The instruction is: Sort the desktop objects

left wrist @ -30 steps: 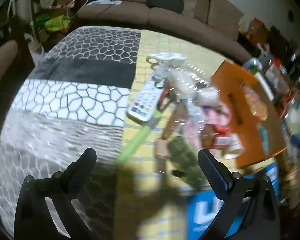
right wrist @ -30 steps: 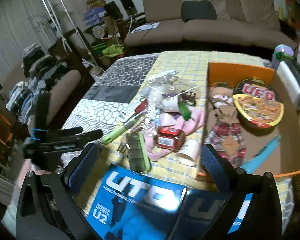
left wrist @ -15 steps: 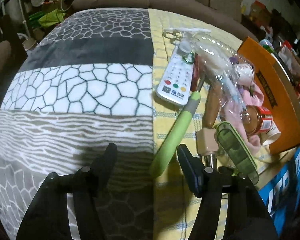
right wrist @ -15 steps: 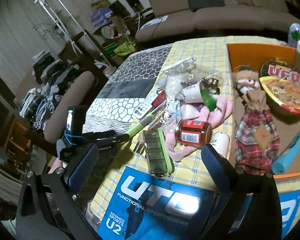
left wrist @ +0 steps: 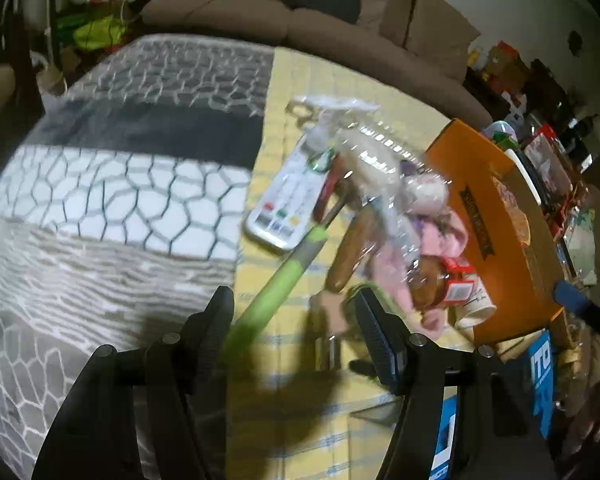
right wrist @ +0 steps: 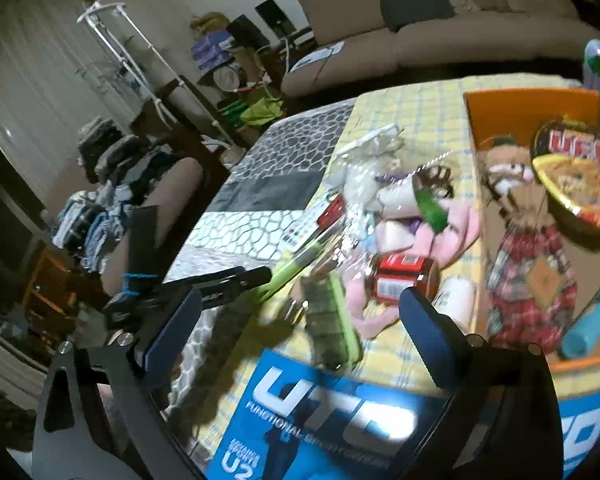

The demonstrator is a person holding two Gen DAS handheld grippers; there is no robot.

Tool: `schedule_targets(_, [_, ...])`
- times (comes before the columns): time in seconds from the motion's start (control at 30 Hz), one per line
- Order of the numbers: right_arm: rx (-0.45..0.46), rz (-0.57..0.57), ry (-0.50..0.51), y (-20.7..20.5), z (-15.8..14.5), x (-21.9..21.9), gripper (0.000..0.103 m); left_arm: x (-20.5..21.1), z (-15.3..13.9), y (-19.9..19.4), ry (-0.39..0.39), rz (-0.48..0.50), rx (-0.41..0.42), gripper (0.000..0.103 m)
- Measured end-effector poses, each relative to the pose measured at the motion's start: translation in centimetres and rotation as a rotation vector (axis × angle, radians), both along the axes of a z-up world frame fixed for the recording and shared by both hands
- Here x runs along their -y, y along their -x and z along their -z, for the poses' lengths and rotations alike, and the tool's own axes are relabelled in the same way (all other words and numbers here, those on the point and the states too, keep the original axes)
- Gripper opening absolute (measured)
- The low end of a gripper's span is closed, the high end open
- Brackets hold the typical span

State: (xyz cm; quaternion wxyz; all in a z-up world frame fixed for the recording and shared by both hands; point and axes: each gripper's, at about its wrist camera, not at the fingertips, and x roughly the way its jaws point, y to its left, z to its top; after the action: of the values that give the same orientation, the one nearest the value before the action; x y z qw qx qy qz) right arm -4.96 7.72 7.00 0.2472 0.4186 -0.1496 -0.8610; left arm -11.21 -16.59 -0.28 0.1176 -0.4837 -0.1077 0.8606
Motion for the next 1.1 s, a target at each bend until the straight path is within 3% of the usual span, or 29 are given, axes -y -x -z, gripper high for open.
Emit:
schedule_targets(0.07, [-0.004, 0.008, -0.008, 0.7, -0.4, 0.1, 0.092, -0.6, -0.3, 0.1, -0.007, 0.013, 0.0, 0.067])
schedule_targets(0.17, [0.005, -0.005, -0.013, 1.6, -0.6, 0.6, 0.083, 0.2, 0.4, 0.1, -0.128, -0.024, 0.044, 0.067])
schedule_targets(0.3, [0.054, -0.083, -0.132, 2.8, 1.2, 3.5, 0.082, 0.7, 1.1, 0.9, -0.057, -0.039, 0.082, 0.065])
schedule_targets(0.4, [0.133, -0.151, -0.229, 3.7, 4.2, 6.1, 0.081, 2.1, 0.6, 1.1, -0.114, -0.061, 0.079, 0.065])
schedule_targets(0.57, [0.22, -0.19, -0.325, 4.8, 7.9, 8.2, 0.072, 2.4, -0.1, 1.0, -0.126, -0.053, 0.073, 0.067])
schedule_targets(0.83, [0.348, -0.219, -0.396, 6.7, 12.2, 8.7, 0.072, 1.7, 0.7, 1.4, -0.116, -0.028, 0.113, 0.067])
schedule_targets(0.93, [0.347, -0.222, -0.387, 7.0, 12.3, 8.6, 0.071, 2.0, 1.0, 1.4, -0.114, -0.037, 0.127, 0.067])
schedule_targets(1.0, [0.338, -0.233, -0.361, 7.0, 12.0, 8.6, 0.052, 2.1, 1.1, 1.5, -0.111, -0.04, 0.13, 0.068])
schedule_targets(1.1, [0.29, -0.23, -0.391, 6.3, 11.1, 8.7, 0.05, 2.3, 1.3, 1.6, -0.074, -0.052, 0.134, 0.069])
